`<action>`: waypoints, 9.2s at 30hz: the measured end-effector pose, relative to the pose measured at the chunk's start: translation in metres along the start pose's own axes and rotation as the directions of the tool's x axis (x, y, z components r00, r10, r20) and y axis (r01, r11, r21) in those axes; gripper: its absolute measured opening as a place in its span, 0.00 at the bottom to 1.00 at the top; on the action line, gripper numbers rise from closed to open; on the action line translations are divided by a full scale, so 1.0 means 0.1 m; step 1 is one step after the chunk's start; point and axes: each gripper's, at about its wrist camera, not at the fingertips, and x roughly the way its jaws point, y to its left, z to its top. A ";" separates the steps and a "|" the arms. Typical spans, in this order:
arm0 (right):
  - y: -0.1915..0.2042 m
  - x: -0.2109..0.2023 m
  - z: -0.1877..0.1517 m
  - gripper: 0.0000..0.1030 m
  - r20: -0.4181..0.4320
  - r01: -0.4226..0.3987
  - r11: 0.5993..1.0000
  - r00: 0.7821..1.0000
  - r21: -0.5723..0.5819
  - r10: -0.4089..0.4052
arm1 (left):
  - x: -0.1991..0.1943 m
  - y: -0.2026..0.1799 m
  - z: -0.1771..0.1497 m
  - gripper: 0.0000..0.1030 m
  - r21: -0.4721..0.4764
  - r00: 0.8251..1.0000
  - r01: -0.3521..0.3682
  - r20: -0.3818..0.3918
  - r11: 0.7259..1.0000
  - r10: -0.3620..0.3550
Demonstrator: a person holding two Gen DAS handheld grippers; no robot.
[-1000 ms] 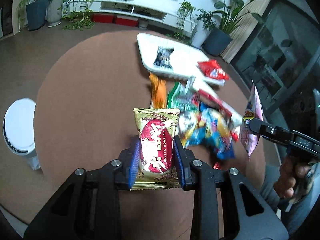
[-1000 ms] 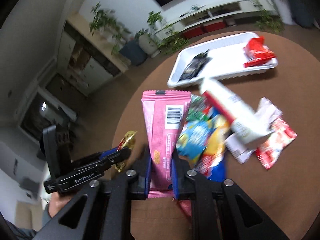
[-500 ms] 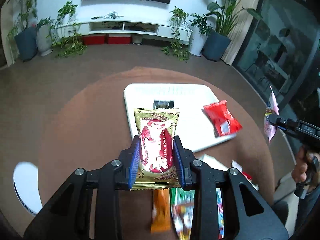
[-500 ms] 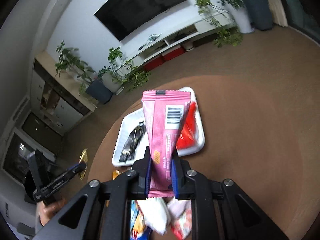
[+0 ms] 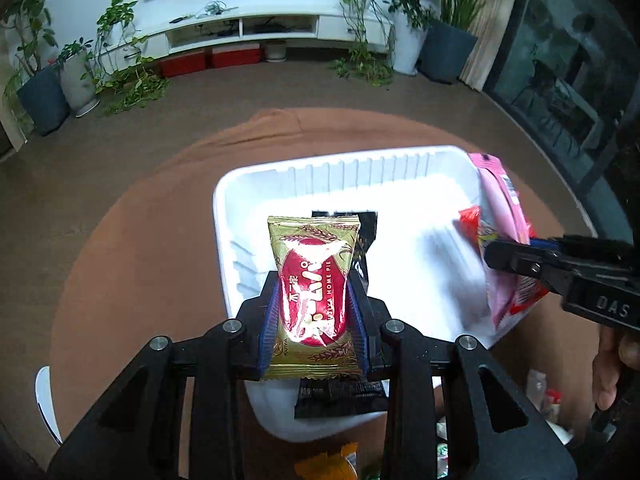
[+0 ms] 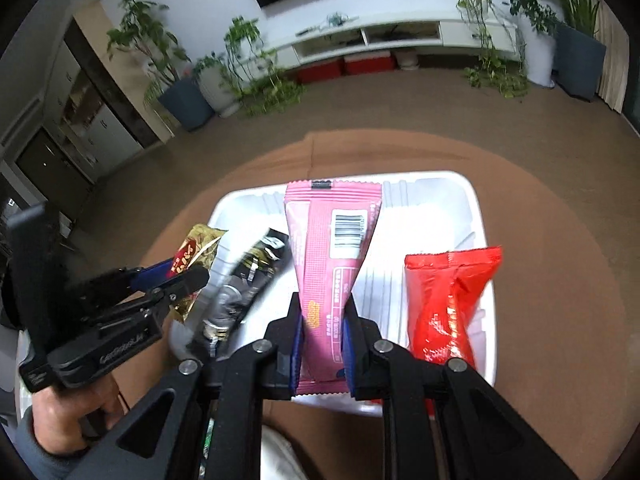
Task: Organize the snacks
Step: 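Lower the gold wafer into the tray with left gripper while right places pink bar, then open both grippers and return them to the snack pile, then grasp the orange bar with left gripper while right gripper grasps the white-red packet, then lower the orange bar into the tray with left gripper while right lowers white-red packet, then open both grippers and move them back over the snack pile, then grasp the panda-print blue bag with left gripper while right grasps the blue cake packet, then carry the panda bag into the tray with left gripper while right carries the cake packet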
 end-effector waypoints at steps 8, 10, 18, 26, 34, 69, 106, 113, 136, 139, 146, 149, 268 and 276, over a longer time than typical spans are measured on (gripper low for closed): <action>-0.03 0.28 -0.07 0.18 -0.053 0.058 0.998 0.997 -0.038 -0.060 | 0.39 -0.13 0.07 0.29 0.023 1.000 -0.017 -0.007 1.000 0.018; -0.05 0.30 -0.09 0.19 -0.058 0.068 0.997 0.996 -0.040 -0.071 | 0.39 -0.13 0.02 0.29 0.028 1.000 -0.022 -0.007 0.999 0.022; -0.03 0.33 -0.09 0.34 -0.063 0.085 0.995 0.994 -0.044 -0.087 | 0.30 -0.16 -0.04 0.55 0.037 1.000 -0.006 0.003 0.999 0.006; -0.01 0.14 -0.14 0.47 -0.026 0.086 0.995 0.996 -0.056 -0.087 | 0.04 -0.14 -0.13 0.64 0.040 0.999 0.001 0.036 0.999 -0.003; 0.01 -0.62 -0.49 0.79 0.124 -0.009 0.997 0.992 -0.074 0.018 | -0.60 -0.01 -0.58 0.88 0.008 0.996 0.031 0.089 0.999 -0.032; 0.32 -0.97 -1.71 0.63 0.092 0.069 0.961 0.995 -0.269 -0.046 | -0.35 -0.12 -1.55 0.53 0.032 0.989 -0.080 -0.119 0.996 0.083; 0.12 -0.64 -1.38 0.16 -0.048 -0.072 0.990 0.997 -0.118 0.066 | -0.55 0.04 -1.70 0.17 -0.046 0.997 0.050 -0.057 0.998 -0.052; -0.02 -0.84 -1.41 0.16 0.027 -0.144 0.989 0.989 -0.018 0.145 | -0.71 0.08 -1.70 0.17 -0.120 0.988 0.149 -0.012 0.981 -0.152; -0.32 -0.71 -0.21 0.16 0.172 -0.150 0.976 0.977 0.156 0.123 | -0.35 -0.58 -0.02 0.17 0.019 0.986 0.159 0.049 0.987 -0.159; -0.26 -0.50 -0.03 0.16 0.153 -0.121 0.981 0.984 0.154 0.097 | -0.17 -0.62 0.06 0.17 0.014 0.989 0.147 0.034 0.989 -0.147; -0.33 -0.06 0.08 0.16 0.106 -0.071 0.979 0.993 0.190 0.052 | 0.17 -0.73 0.01 0.17 0.019 0.993 0.119 0.004 0.993 -0.119; -0.35 0.07 0.06 0.16 0.088 -0.059 0.978 0.995 0.201 0.042 | 0.30 -0.73 -0.04 0.18 0.019 0.994 0.105 -0.013 0.994 -0.105; 0.37 -0.96 -2.26 0.27 -0.033 -0.054 0.999 0.998 -0.005 0.054 | -0.80 -0.93 -2.23 0.35 0.209 0.977 0.195 -0.132 0.958 -0.170; 0.25 -1.14 -2.16 0.26 0.019 -0.180 0.979 0.984 0.090 0.179 | -1.10 -0.66 -2.21 0.35 0.047 0.949 0.315 -0.042 0.948 -0.313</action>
